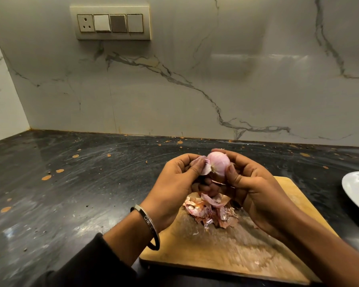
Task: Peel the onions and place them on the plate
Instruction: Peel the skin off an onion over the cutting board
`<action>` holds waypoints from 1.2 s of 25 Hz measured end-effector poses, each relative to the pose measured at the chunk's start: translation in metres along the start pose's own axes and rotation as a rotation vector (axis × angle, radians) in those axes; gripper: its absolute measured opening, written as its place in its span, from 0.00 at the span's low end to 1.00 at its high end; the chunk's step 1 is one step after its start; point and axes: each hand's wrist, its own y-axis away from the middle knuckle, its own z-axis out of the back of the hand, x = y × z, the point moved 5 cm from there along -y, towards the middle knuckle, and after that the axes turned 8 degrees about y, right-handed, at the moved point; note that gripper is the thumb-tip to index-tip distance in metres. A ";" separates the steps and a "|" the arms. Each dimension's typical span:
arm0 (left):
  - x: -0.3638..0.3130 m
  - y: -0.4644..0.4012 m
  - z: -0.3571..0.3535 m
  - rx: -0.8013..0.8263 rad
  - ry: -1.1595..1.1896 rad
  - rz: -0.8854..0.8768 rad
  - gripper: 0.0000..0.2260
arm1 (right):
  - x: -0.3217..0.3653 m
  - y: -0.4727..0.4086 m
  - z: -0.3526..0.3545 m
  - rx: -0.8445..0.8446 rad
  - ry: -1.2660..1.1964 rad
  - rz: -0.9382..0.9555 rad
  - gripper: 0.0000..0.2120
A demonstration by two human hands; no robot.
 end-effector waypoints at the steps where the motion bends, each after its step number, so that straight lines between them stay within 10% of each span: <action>1: 0.000 0.001 0.000 -0.005 -0.033 -0.021 0.11 | 0.001 0.000 0.002 -0.028 0.059 0.021 0.18; 14: -0.001 -0.001 0.006 -0.030 -0.038 -0.044 0.08 | 0.006 0.005 -0.002 -0.011 0.143 0.127 0.22; 23: -0.008 0.008 -0.008 0.033 -0.850 -0.353 0.11 | 0.006 0.001 0.013 -0.168 0.054 0.085 0.20; 30: -0.014 0.002 0.005 -0.058 -0.493 -0.289 0.13 | 0.012 0.004 0.013 -0.147 0.233 0.182 0.27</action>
